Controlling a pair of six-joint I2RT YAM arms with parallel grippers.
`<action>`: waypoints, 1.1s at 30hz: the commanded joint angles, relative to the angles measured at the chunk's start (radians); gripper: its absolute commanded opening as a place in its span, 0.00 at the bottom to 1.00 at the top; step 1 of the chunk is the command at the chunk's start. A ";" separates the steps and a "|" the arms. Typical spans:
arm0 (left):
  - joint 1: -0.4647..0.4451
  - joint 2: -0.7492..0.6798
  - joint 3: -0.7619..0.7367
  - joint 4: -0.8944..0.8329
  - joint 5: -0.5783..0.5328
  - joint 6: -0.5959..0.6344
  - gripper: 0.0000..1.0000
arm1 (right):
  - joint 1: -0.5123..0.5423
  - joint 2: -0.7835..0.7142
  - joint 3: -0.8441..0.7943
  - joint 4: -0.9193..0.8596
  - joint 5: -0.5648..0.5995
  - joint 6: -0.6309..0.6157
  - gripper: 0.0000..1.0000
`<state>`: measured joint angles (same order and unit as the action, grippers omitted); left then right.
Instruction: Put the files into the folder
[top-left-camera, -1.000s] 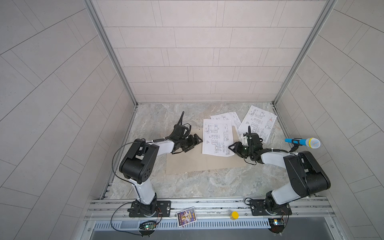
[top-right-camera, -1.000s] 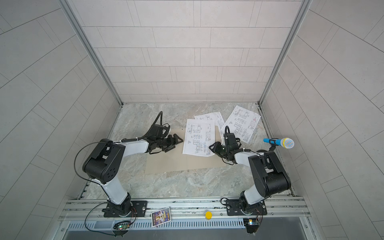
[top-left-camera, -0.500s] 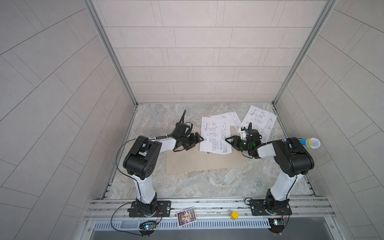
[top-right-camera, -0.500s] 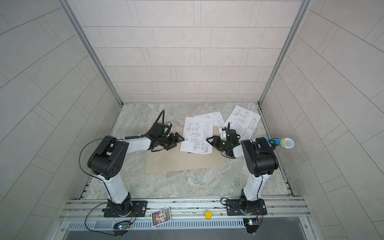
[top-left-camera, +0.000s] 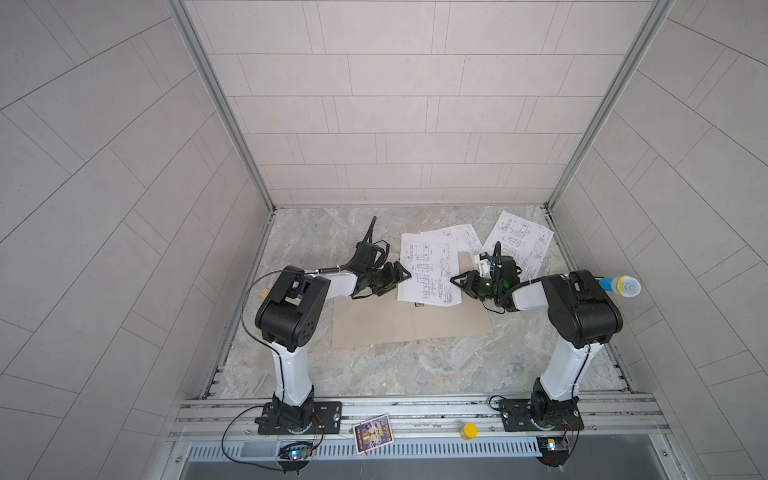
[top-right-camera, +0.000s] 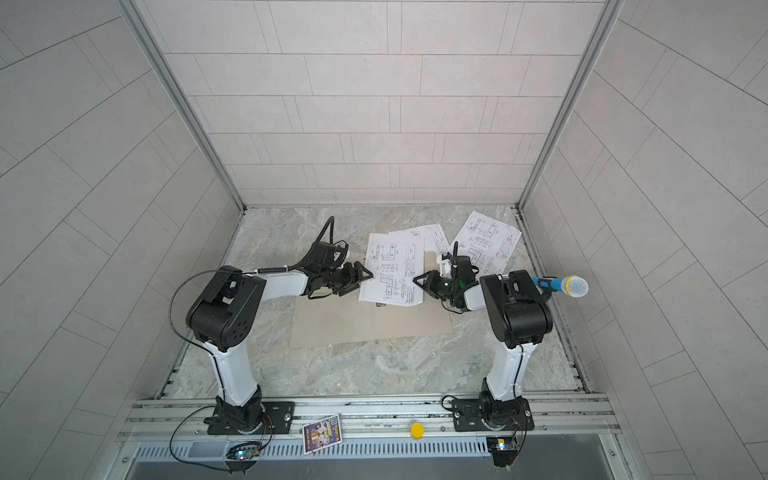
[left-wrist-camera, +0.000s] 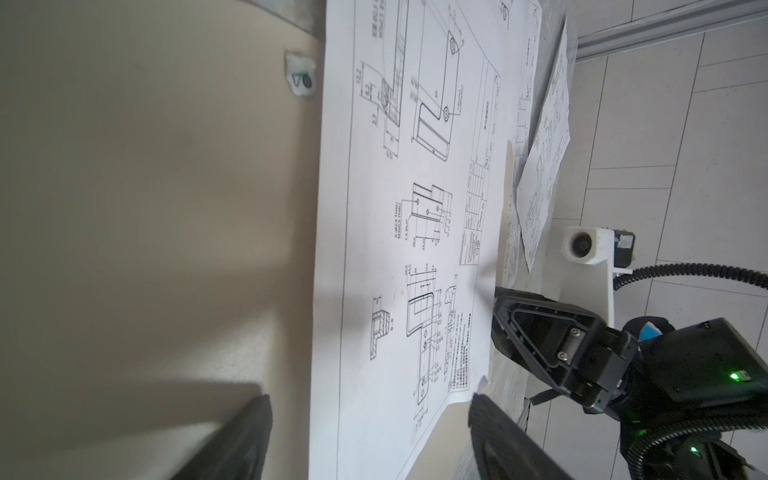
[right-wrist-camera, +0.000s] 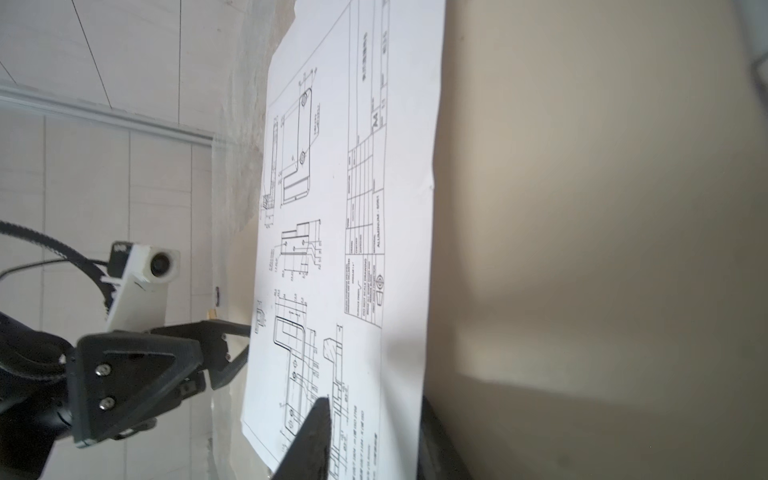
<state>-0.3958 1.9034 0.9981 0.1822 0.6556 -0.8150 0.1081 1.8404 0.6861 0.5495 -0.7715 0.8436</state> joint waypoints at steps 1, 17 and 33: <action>-0.007 0.013 -0.004 0.062 0.012 -0.034 0.79 | -0.003 0.003 -0.001 -0.048 0.004 -0.002 0.23; -0.008 0.017 -0.083 0.261 0.055 -0.159 0.61 | -0.006 -0.013 -0.020 -0.093 0.023 -0.011 0.15; -0.007 0.035 -0.088 0.307 0.081 -0.179 0.08 | -0.006 0.007 0.023 -0.083 0.008 -0.005 0.41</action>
<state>-0.3962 1.9240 0.9173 0.4545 0.7170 -0.9966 0.1047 1.8347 0.7013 0.5110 -0.7948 0.8413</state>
